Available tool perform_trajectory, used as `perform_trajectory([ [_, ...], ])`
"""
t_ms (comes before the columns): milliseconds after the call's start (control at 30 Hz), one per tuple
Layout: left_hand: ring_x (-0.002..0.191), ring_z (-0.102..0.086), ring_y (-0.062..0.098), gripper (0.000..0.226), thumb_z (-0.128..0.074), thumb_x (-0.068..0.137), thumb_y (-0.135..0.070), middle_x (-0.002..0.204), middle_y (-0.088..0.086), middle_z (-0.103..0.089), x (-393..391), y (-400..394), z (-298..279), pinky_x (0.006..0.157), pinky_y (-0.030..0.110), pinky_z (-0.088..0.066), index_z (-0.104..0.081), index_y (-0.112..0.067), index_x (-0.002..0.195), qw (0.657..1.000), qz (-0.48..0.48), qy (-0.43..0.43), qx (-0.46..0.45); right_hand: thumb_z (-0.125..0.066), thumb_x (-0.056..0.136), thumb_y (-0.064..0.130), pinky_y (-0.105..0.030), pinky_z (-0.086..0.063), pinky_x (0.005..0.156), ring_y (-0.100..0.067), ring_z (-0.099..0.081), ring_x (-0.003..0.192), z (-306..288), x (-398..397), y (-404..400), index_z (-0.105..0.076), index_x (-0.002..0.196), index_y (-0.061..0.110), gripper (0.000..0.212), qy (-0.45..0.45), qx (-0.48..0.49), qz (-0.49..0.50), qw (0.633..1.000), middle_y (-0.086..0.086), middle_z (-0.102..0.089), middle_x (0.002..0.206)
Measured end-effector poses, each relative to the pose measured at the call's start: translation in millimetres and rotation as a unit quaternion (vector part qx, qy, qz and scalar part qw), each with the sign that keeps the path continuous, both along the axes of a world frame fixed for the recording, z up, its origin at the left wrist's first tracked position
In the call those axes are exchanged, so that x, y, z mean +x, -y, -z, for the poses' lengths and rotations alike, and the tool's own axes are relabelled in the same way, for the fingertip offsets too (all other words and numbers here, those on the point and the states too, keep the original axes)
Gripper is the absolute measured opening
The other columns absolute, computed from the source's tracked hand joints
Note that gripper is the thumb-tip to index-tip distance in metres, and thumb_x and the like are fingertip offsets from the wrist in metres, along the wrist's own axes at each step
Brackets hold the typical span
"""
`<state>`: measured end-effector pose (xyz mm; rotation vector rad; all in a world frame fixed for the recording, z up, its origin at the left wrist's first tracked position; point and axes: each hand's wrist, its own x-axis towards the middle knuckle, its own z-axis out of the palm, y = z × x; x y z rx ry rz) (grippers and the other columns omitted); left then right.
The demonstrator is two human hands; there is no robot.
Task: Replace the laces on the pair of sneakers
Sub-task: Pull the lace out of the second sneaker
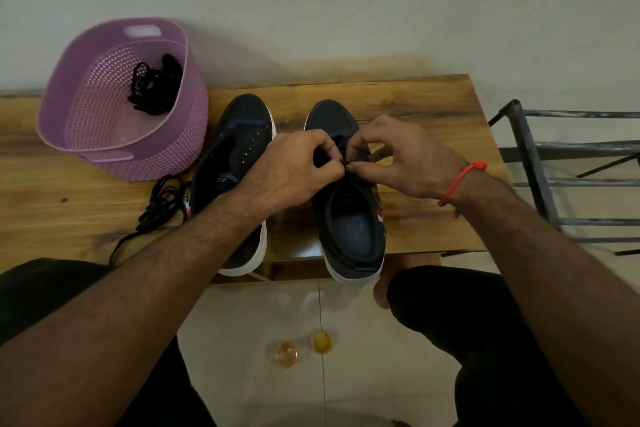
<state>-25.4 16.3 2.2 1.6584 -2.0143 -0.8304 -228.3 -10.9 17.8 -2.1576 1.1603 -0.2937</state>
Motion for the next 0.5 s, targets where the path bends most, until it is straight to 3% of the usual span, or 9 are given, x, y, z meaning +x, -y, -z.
perform_trajectory([
  [133,0.068,-0.06,-0.012,0.005,-0.066,0.092,-0.035,0.094,-0.012,-0.069,3.9,3.5,-1.7,0.063,0.018,-0.048,-0.062,-0.035,0.089,0.999,0.009,-0.016,0.033,-0.063,0.089,0.035,-0.043,-0.053,0.091,-0.019,-0.056,0.104,2.1,3.2,-2.3,-0.064,0.1,0.026,0.015,-0.018,-0.026,-0.012,0.999,0.0,-0.054,0.115],
  [300,0.089,-0.069,0.008,0.006,-0.065,0.093,-0.03,0.096,-0.005,-0.074,9.3,9.8,1.2,0.075,0.026,-0.059,-0.063,-0.024,0.093,0.996,-0.061,-0.06,0.033,-0.059,0.08,0.041,-0.044,-0.054,0.089,-0.018,-0.057,0.1,-2.8,3.0,-6.4,-0.058,0.088,0.031,0.013,-0.009,-0.009,-0.016,1.0,0.001,-0.054,0.11],
  [400,0.097,-0.066,0.002,0.007,-0.067,0.096,-0.029,0.101,-0.013,-0.072,9.6,9.3,0.2,0.082,0.023,-0.057,-0.07,-0.031,0.102,0.997,-0.022,-0.066,0.032,-0.062,0.083,0.034,-0.046,-0.054,0.088,-0.02,-0.059,0.098,-0.7,1.4,-4.6,-0.059,0.089,0.029,0.009,0.011,-0.009,-0.01,1.0,-0.001,-0.058,0.105],
  [500,0.097,-0.064,0.0,0.015,-0.065,0.097,-0.032,0.103,-0.015,-0.07,7.6,4.9,-2.8,0.078,0.021,-0.052,-0.072,-0.031,0.11,0.995,0.038,-0.079,0.048,-0.061,0.085,0.034,-0.045,-0.055,0.088,-0.02,-0.06,0.098,0.9,-0.2,-1.6,-0.062,0.094,0.024,0.013,0.021,-0.005,-0.011,1.0,-0.001,-0.06,0.105],
])
